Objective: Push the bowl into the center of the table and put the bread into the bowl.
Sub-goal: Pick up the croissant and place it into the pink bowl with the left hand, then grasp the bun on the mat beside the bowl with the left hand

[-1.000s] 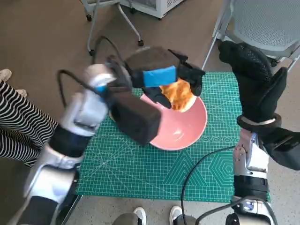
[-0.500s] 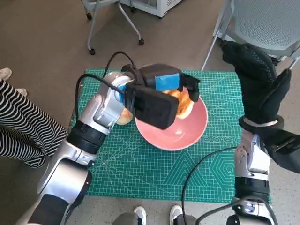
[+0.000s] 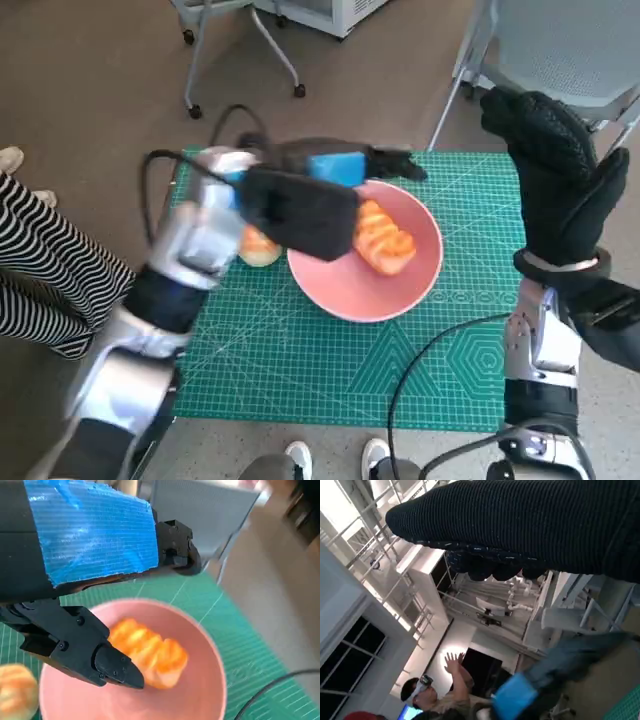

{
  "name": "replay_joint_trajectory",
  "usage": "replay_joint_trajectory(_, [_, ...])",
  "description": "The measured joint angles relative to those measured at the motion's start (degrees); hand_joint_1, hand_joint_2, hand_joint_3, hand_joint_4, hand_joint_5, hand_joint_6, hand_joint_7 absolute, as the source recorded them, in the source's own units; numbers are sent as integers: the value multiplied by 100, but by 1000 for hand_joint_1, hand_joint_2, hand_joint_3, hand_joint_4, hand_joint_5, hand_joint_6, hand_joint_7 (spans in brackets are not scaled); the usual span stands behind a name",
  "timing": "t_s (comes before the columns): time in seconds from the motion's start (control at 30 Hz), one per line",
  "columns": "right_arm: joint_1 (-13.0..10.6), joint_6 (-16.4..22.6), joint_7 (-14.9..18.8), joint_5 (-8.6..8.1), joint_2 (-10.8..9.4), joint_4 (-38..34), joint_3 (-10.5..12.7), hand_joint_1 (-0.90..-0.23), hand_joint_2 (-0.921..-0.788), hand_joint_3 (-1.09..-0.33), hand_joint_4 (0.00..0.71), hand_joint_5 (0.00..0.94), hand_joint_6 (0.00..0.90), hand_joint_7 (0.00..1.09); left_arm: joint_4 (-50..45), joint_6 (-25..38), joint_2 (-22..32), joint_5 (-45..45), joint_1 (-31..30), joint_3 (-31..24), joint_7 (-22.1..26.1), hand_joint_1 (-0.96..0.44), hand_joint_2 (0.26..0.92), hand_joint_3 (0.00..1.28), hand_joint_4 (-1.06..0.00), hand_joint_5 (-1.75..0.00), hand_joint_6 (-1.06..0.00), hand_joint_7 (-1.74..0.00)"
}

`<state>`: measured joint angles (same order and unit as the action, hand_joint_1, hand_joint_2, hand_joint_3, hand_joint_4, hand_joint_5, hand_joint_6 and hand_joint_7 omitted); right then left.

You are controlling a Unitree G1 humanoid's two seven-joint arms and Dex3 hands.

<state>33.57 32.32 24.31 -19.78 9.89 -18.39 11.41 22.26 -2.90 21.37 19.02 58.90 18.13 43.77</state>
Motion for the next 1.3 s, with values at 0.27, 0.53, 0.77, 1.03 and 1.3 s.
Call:
replay_joint_trajectory(0.27, [-46,3,-18,-1,23,7,-12,-655,-921,-674,134,1,-1,596,-785,-9,761,-427,-313,-683,89,-266,747,22,1,1,-66,-214])
replay_joint_trajectory(0.53, [-58,6,-37,-1,25,45,-24,-654,-921,-681,135,1,-1,597,-1294,155,1306,-668,-609,-1235,66,-215,751,20,1,1,-76,-207])
replay_joint_trajectory(0.77, [-59,9,-42,0,25,45,-25,-654,-921,-686,135,1,-1,597,-1337,150,1593,-638,-886,-1406,-72,-169,748,18,-6,-2,-76,-214])
replay_joint_trajectory(1.03, [-57,9,-41,-3,26,22,-23,-649,-921,-687,135,1,-1,597,-1251,132,1714,-492,-1063,-1336,-209,-201,742,13,-18,-6,-80,-204])
replay_joint_trajectory(1.3, [-47,13,-39,-7,26,-27,-24,-648,-921,-686,136,1,0,598,-894,41,1692,-394,-1091,-1124,-212,-206,740,10,-32,-8,-88,-184])
